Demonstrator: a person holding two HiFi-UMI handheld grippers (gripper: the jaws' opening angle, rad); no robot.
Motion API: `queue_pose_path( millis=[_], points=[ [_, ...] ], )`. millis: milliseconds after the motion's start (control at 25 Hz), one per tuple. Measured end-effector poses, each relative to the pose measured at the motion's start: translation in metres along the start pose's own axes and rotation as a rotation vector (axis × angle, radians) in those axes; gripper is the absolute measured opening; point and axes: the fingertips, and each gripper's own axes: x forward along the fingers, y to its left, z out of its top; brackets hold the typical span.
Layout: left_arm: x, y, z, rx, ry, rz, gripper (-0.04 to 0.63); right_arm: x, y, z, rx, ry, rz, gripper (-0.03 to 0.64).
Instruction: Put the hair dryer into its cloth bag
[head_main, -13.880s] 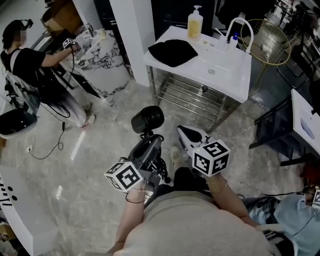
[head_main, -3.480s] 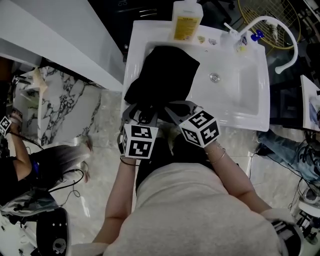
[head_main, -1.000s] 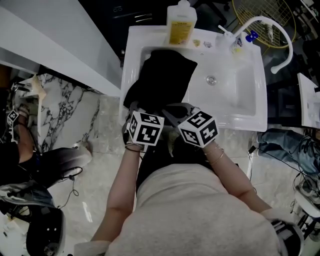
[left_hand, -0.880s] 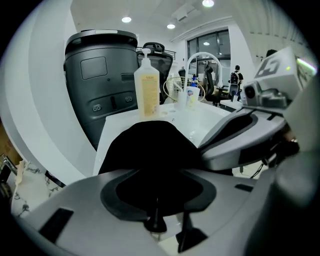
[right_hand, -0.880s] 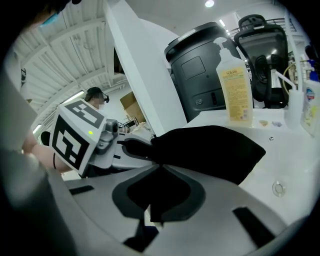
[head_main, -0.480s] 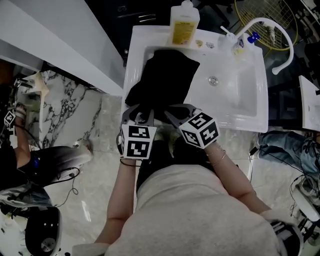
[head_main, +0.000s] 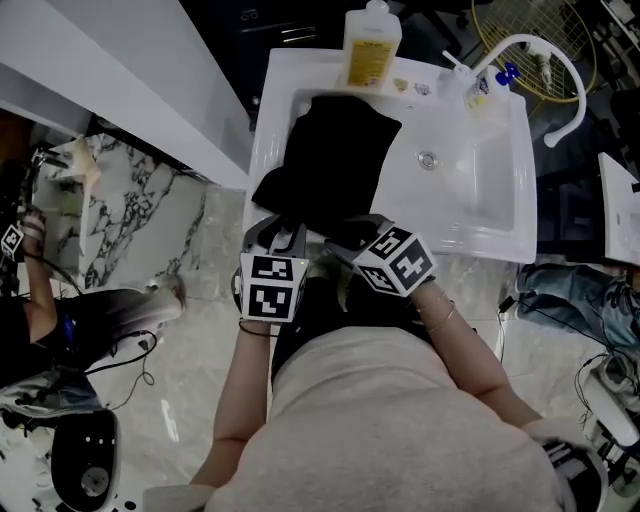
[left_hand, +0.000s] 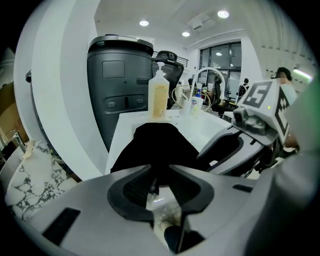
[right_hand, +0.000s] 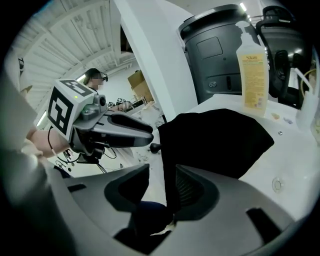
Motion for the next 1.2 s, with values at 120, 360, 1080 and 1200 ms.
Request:
queue_pose_path(
  millis=[120, 360, 1080, 1200],
  points=[
    [-0.004, -0.002, 0.004, 0.001, -0.019, -0.013, 0.064, -0.008, 0.007, -0.003, -0.032, 0.024, 0.015, 0.158],
    [-0.007, -0.01, 0.021, 0.015, -0.062, -0.077, 0.021, -0.041, 0.006, 0.03, -0.028, -0.16, 0.004, 0.127],
    [-0.034, -0.017, 0.109, 0.008, -0.327, -0.252, 0.015, -0.113, -0.001, 0.103, -0.081, -0.351, 0.055, -0.002],
    [-0.036, -0.018, 0.112, 0.024, -0.325, -0.254, 0.015, -0.117, 0.0, 0.113, -0.08, -0.367, 0.052, -0.002]
  ],
)
